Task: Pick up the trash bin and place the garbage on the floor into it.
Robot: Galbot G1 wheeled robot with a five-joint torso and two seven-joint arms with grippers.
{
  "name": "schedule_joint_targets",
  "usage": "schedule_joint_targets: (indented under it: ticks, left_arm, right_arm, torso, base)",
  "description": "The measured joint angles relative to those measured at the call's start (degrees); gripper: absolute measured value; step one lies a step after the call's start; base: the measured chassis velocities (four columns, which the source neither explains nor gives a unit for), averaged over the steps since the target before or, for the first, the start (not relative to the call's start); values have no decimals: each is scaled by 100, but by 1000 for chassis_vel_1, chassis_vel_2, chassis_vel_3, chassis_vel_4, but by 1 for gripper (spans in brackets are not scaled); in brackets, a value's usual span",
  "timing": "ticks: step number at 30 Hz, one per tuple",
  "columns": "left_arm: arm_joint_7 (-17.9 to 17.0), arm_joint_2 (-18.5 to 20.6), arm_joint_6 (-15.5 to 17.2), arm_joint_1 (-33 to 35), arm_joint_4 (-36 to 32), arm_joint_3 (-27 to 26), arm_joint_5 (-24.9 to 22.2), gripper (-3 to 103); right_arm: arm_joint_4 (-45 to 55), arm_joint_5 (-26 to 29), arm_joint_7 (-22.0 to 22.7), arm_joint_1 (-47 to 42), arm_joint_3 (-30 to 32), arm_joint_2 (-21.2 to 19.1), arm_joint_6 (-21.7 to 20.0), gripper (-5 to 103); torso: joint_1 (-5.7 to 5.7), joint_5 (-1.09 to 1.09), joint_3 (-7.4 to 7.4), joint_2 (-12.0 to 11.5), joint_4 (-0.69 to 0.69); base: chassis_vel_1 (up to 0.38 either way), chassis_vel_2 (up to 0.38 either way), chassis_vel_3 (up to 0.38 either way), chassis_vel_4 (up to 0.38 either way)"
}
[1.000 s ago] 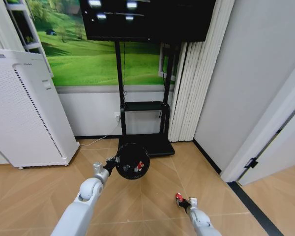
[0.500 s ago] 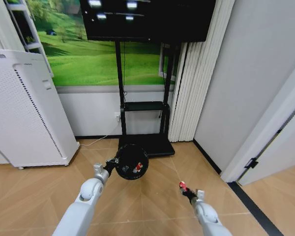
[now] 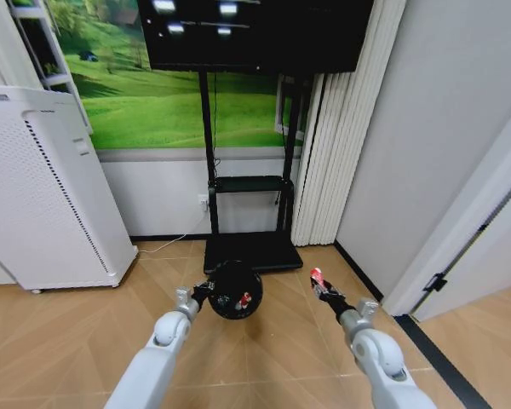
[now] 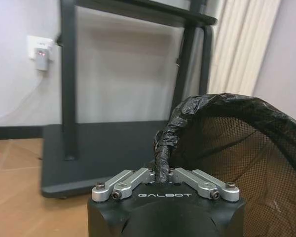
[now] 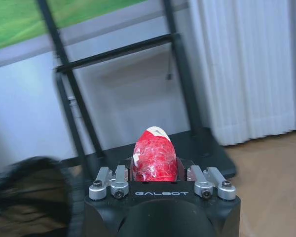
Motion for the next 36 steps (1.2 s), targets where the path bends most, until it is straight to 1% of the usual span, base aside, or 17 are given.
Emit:
schedule_joint_targets:
  ticks: [5,7,9,10,11,12,15,16,18,19,21,22,24,31,33,35,36]
  left_arm:
    - [-29,-290,-1,-85,90,189,79,4]
    - [-51,-442,-1,-122,160,235,160,4]
    - [-52,-463,-2,-127,167,243,173,4]
    - [-65,-509,-2,-141,171,268,186,4]
    - [-73,-505,-1,-152,136,291,180,4]
    - [-73,-505,-1,-152,136,291,180,4]
    - [-75,-475,4,-210,108,296,154,4]
    - [-75,-475,4,-210,108,296,154,4]
    - [-66,-495,5,-235,141,288,153,4]
    - [-66,-495,5,-235,141,288,153,4]
    - [-69,-543,8,-242,160,285,156,4]
    - [-69,-543,8,-242,160,285,156,4]
    - [-61,-574,9,-242,177,289,162,4]
    - [-58,-596,9,-221,195,257,172,4]
    - [-58,-587,9,-197,188,195,214,4]
    - [-45,-547,-12,-142,159,56,302,4]
    - [-45,-547,-12,-142,159,56,302,4]
  right_arm:
    - [-202,-395,-70,33,-476,50,56,47]
    - [-390,-914,-150,41,-719,60,177,47]
    - [-431,-1056,-192,38,-759,62,217,47]
    - [-552,-1534,-292,34,-819,69,339,44]
    - [-640,-1727,-318,45,-831,80,424,48]
    - [-640,-1727,-318,45,-831,80,424,48]
    - [-663,-1754,-264,83,-825,65,442,65]
    - [-663,-1754,-264,83,-825,65,442,65]
    - [-626,-1727,-257,94,-834,56,438,76]
    - [-626,-1727,-257,94,-834,56,438,76]
    - [-520,-1673,-230,104,-838,56,403,86]
    - [-520,-1673,-230,104,-838,56,403,86]
    - [-430,-1621,-201,102,-843,44,354,96]
    - [-265,-1425,-75,116,-729,19,361,100]
    - [-105,-1246,29,104,-645,17,360,100]
    - [213,-879,223,61,-513,9,274,100]
    - [213,-879,223,61,-513,9,274,100]
  torso:
    - [0,0,1,0,-1]
    - [0,-1,0,0,0]
    - [0,0,1,0,0]
    - [0,-1,0,0,0]
    - [0,-1,1,0,-1]
    - [0,-1,1,0,-1]
    - [0,-1,0,0,0]
    - [0,-1,0,0,0]
    - [0,-2,1,0,-2]
    - [0,-2,1,0,-2]
    - [0,-1,0,0,0]
    - [0,-1,0,0,0]
    - [0,-1,0,0,0]
    - [0,0,1,0,-1]
    - [0,-1,1,0,-1]
    - [0,-2,0,0,-1]
    - [0,-2,0,0,-1]
  base:
    - [0,0,0,0]
    - [0,0,0,0]
    - [0,0,0,0]
    - [0,0,0,0]
    - [0,0,0,0]
    - [0,0,0,0]
    - [0,0,0,0]
    - [0,0,0,0]
    - [0,0,0,0]
    - [0,0,0,0]
    - [0,0,0,0]
    - [0,0,0,0]
    - [0,0,0,0]
    - [0,0,0,0]
    - [0,0,0,0]
    - [0,0,0,0]
    - [0,0,0,0]
